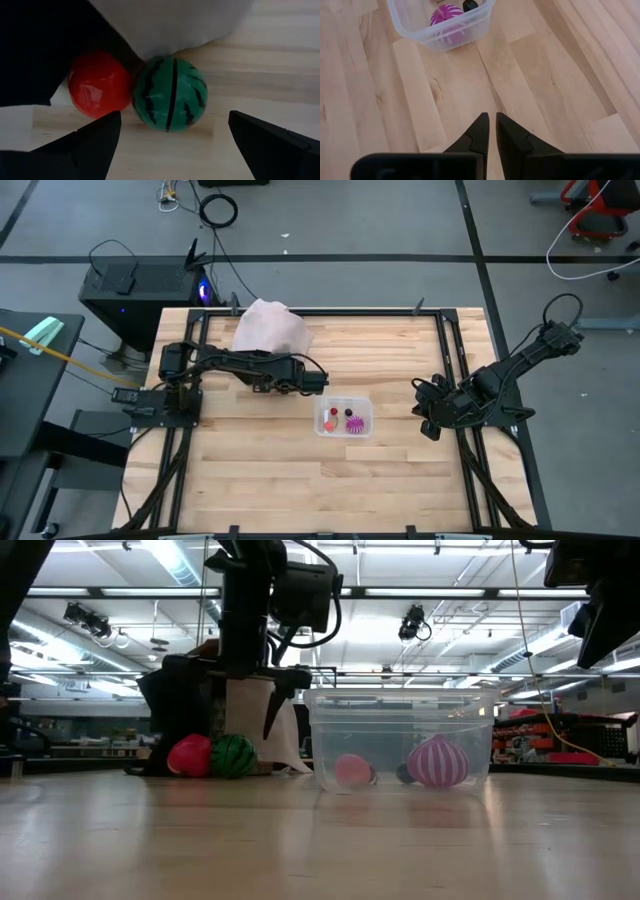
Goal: Pick and placing Produce into tupperware
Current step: Put the watermelon into the transparent bin
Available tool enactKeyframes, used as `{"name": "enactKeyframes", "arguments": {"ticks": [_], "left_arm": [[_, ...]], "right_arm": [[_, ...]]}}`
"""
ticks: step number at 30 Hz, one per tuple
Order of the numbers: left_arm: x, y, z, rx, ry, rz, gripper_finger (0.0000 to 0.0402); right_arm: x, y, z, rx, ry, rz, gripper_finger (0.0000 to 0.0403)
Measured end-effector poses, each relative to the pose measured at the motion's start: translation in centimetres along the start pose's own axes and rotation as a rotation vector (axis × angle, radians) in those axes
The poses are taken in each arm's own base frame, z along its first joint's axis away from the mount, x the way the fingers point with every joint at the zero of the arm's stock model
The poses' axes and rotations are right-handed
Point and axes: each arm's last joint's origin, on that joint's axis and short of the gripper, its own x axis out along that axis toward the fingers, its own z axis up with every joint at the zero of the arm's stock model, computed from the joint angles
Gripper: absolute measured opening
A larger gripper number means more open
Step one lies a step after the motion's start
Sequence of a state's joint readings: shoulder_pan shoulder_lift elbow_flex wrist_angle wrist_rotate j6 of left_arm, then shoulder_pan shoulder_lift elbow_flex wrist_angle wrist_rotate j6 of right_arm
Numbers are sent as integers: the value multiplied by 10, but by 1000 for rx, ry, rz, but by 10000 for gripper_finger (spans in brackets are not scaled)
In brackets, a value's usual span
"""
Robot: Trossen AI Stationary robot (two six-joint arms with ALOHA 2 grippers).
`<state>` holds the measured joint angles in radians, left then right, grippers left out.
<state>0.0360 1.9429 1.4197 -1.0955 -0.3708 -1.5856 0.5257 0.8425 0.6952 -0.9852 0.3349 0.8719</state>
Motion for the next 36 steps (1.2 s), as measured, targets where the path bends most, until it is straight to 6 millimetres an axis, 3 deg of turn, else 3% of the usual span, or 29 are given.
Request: {"name": "enactKeyframes", "arguments": {"ticks": [17,36], "left_arm": [[16,-7,-7,38,14,27,377],[18,-7,-6,39,-39,32,369]], "right_arm": [[0,0,0,3,-4,4,41],[0,1,1,2,-8,9,41]]}}
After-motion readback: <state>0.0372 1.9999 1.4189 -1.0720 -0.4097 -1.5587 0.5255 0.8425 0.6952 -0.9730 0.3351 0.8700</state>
